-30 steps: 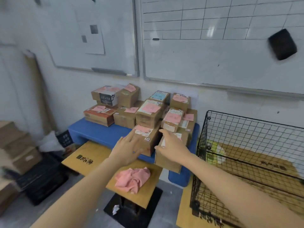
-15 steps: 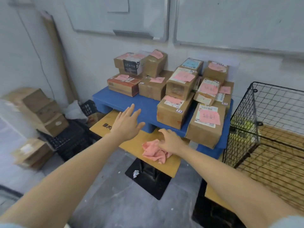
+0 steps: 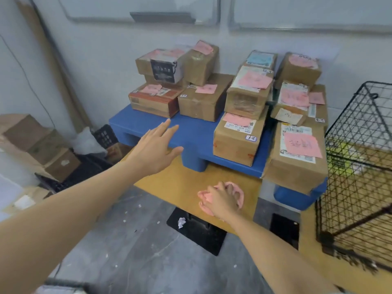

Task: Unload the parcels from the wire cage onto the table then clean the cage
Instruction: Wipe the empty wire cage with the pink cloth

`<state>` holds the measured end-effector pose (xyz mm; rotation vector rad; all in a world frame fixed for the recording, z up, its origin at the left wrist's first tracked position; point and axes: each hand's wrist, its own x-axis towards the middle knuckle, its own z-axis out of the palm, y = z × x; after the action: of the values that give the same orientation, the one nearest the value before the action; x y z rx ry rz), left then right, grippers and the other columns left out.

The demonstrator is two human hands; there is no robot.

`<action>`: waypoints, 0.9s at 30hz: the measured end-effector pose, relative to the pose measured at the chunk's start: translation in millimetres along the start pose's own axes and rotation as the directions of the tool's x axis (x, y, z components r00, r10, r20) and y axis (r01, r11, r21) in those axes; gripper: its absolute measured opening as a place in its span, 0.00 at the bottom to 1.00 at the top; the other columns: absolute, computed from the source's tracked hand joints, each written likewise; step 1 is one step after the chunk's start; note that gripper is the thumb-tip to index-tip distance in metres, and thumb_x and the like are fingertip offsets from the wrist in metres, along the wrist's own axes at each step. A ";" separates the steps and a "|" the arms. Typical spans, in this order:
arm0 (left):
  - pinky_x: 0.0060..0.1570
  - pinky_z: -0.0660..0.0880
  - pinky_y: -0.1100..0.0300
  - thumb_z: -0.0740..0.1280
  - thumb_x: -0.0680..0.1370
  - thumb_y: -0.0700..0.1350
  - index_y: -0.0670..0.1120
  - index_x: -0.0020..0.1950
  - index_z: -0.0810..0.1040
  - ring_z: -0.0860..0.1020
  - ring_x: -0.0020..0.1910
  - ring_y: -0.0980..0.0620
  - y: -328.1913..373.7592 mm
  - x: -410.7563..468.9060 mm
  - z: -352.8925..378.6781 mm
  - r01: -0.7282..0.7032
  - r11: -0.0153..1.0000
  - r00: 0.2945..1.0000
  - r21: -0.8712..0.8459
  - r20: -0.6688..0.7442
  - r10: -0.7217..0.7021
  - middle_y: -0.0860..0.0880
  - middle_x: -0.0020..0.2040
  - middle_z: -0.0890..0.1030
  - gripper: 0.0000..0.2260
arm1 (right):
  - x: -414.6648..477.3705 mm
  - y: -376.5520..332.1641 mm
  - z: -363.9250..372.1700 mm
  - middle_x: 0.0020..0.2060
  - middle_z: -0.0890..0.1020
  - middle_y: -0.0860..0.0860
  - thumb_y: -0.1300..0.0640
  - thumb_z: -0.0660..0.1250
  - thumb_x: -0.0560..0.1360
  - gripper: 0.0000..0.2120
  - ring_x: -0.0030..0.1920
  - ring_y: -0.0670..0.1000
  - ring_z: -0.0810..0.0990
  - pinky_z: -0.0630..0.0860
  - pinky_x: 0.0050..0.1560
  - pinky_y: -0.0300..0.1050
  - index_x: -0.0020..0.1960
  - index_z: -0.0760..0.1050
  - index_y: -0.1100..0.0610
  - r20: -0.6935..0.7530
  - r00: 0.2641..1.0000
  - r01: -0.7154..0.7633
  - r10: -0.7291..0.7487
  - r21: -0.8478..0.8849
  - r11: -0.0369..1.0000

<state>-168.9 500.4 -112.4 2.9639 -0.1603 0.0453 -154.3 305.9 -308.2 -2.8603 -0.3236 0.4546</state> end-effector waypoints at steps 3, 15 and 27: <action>0.74 0.50 0.51 0.56 0.81 0.57 0.50 0.78 0.52 0.50 0.77 0.50 -1.6 9.0 -5.8 -0.055 0.998 0.998 -0.005 0.020 0.055 0.50 0.79 0.47 0.29 | -3.9 -6.1 -17.4 0.63 0.71 0.53 0.48 0.68 0.74 0.21 0.62 0.56 0.71 0.72 0.60 0.55 0.65 0.68 0.49 -0.054 0.998 0.022 -0.019 0.041 0.999; 0.72 0.54 0.45 0.56 0.81 0.54 0.48 0.76 0.59 0.65 0.71 0.46 77.6 100.7 -81.6 -0.272 0.962 0.959 0.037 -0.076 0.274 0.47 0.73 0.67 0.24 | -65.7 -11.4 -232.4 0.59 0.74 0.52 0.46 0.67 0.74 0.19 0.58 0.54 0.74 0.74 0.50 0.50 0.62 0.72 0.51 -0.391 0.909 0.184 -0.147 0.058 0.981; 0.63 0.69 0.49 0.62 0.80 0.47 0.49 0.72 0.65 0.72 0.64 0.44 235.4 192.5 -69.9 -0.488 0.871 0.872 -0.063 -0.079 0.483 0.46 0.68 0.72 0.21 | -81.9 163.6 -362.3 0.54 0.72 0.48 0.44 0.70 0.71 0.25 0.49 0.49 0.76 0.79 0.46 0.46 0.63 0.67 0.50 -0.745 0.610 -0.134 0.271 0.239 0.962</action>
<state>-4.9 261.9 4.1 2.7558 -0.8752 0.1882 -82.2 62.2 8.3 -2.6183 0.2022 -0.7125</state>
